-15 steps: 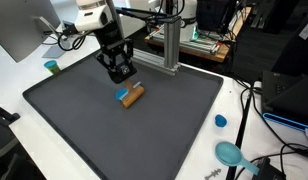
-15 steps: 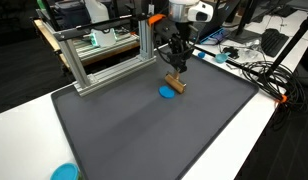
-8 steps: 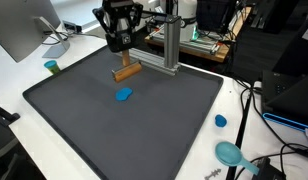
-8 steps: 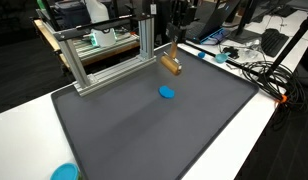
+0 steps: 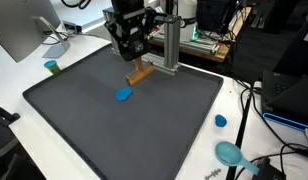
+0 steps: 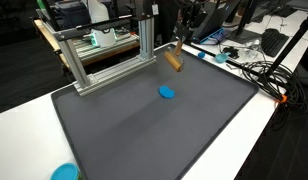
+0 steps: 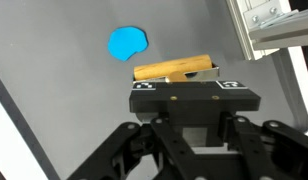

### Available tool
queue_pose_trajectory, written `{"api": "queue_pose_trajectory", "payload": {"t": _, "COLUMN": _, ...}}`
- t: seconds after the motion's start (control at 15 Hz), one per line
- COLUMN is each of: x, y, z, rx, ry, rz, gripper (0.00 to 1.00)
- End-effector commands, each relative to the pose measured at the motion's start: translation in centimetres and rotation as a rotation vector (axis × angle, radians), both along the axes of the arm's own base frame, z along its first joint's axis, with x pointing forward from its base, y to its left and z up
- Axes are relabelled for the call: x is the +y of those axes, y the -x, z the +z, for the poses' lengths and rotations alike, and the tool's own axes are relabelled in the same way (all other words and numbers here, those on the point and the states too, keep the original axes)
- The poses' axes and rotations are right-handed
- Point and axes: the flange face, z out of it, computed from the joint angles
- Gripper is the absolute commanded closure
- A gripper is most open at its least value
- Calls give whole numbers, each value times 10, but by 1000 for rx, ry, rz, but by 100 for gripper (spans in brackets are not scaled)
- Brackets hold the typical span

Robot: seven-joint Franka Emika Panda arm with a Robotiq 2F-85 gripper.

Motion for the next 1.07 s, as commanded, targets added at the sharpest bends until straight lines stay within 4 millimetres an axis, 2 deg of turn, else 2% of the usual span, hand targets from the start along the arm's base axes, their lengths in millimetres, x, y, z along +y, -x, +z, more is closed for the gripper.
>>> {"api": "queue_pose_trajectory", "payload": {"t": 0.0, "x": -4, "y": -5, "z": -4, "rx": 3, "ry": 22, "rz": -47, "gripper": 78}}
{"api": "queue_pose_trajectory", "payload": {"t": 0.4, "x": -19, "y": -26, "z": -23, "rx": -55, "ry": 78, "rz": -213, "gripper": 78}}
{"api": "queue_pose_trajectory", "payload": {"t": 0.67, "x": -30, "y": -44, "z": -35, "rx": -86, "ry": 171, "rz": -263, "gripper": 78}}
{"api": "queue_pose_trajectory", "payload": {"t": 1.0, "x": -28, "y": -57, "z": -58, "rx": -68, "ry": 214, "rz": -263, "gripper": 78}}
